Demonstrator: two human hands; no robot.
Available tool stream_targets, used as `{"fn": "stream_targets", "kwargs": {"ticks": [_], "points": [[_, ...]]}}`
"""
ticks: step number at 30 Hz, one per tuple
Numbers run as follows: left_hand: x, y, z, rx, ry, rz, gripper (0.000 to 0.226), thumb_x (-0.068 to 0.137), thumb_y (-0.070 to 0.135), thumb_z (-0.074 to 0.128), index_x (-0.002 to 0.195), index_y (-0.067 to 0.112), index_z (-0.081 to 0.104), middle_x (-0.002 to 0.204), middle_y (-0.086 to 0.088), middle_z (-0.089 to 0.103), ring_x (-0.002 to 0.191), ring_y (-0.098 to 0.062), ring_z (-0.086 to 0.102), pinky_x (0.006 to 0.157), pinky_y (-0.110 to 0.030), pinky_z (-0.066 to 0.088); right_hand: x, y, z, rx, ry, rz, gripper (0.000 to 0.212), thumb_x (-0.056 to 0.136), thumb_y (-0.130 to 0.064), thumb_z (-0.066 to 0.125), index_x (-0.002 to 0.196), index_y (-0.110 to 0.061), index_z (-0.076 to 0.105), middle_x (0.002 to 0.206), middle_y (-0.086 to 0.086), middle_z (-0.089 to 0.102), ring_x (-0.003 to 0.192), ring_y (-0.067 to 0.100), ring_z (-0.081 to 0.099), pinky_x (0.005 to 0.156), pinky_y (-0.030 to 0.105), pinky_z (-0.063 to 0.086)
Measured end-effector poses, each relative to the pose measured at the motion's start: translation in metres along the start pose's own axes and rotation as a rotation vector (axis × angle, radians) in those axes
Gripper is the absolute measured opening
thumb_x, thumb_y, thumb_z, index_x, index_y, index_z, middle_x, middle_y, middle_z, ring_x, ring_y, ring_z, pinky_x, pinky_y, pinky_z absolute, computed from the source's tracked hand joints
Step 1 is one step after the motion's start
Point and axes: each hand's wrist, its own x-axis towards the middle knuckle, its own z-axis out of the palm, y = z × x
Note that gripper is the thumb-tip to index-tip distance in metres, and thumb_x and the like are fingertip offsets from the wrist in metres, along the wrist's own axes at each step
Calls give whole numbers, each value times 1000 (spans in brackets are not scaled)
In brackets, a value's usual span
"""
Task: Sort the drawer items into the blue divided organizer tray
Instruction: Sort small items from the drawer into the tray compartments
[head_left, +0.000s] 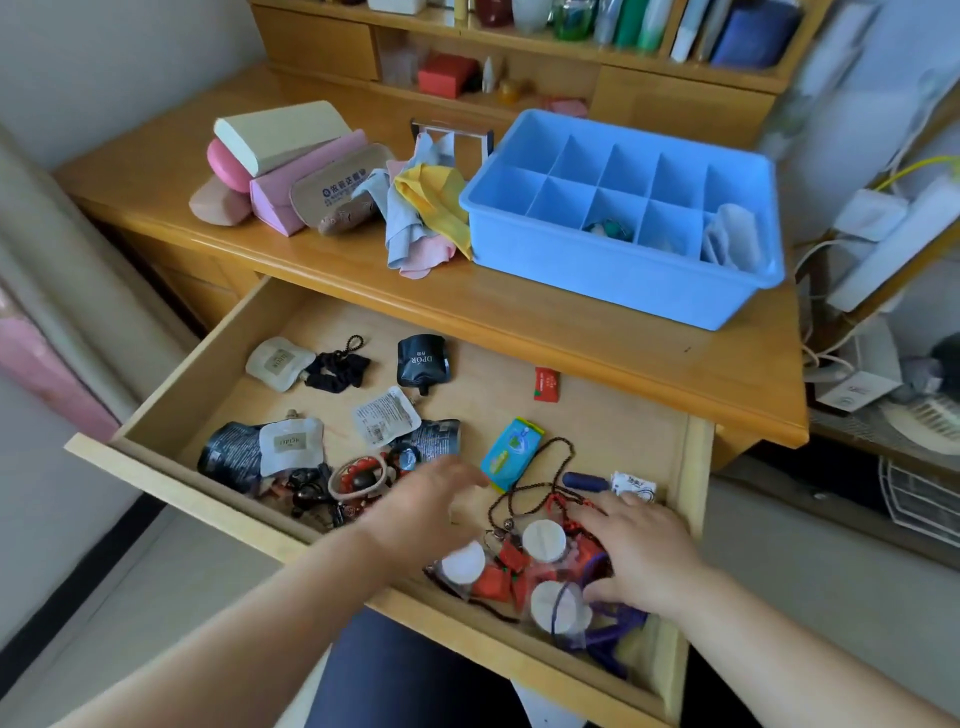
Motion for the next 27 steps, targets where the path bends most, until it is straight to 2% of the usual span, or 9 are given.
{"fn": "stream_targets", "kwargs": {"ticks": [2,5,8,11,16,19,22,25,27], "points": [[7,27,29,54,-117,132,61,76,38,72,131,33,46,134,5,41,121,-14,42,105,-30,38,10,-6,1,68,51,51,75,67,-64,66,131,-34,41,126,-5,50,118,21,51,88,33,42],[22,51,53,380,-178,163,64,75,38,71,131,30,41,133,-2,34,121,-22,38,101,-37,38,20,-5,-4,296,81,163,51,79,-45,64,127,-37,49,120,-7,61,111,19,58,81,28,44],[30,47,46,543,-128,55,38,84,32,63,119,25,51,126,-4,40,113,-26,44,87,-39,44,21,6,-12,502,69,165,31,86,-25,61,115,-36,61,100,-8,67,85,11,61,64,17,41],[30,22,31,408,-105,-86,18,87,20,53,104,23,59,116,-3,45,106,-25,48,81,-38,49,13,19,-26,548,62,114,27,87,-14,57,89,-40,67,70,-19,56,55,-5,46,46,8,31],[23,-9,18,82,40,-262,42,85,16,60,125,27,53,115,6,56,96,-13,57,77,-20,45,-2,25,-36,607,-51,32,53,76,2,46,53,-45,58,70,-17,66,64,0,57,57,14,43],[21,-16,15,-102,62,-345,33,82,22,67,114,27,62,93,14,59,81,-5,56,62,-11,39,-11,18,-29,531,-151,-34,52,71,2,42,61,-43,64,89,-10,70,85,11,62,76,27,51],[21,-20,11,-285,88,-375,8,85,23,67,90,27,70,84,11,69,77,-7,65,59,-10,46,-13,12,-23,356,-238,-60,45,71,-9,48,97,-39,68,109,-16,63,101,9,56,87,26,48],[22,-21,5,-496,201,-407,15,90,22,61,84,34,68,87,9,71,80,-4,65,64,-16,49,-7,-2,-30,548,-35,-64,29,79,-24,57,103,-35,69,103,-23,58,98,-3,52,86,15,42],[22,-20,2,-688,285,-464,19,94,20,56,88,36,65,92,6,69,81,-9,65,60,-19,49,3,-16,-33,632,162,-37,20,85,-28,58,100,-33,70,100,-21,61,95,-2,55,82,17,44]]}}
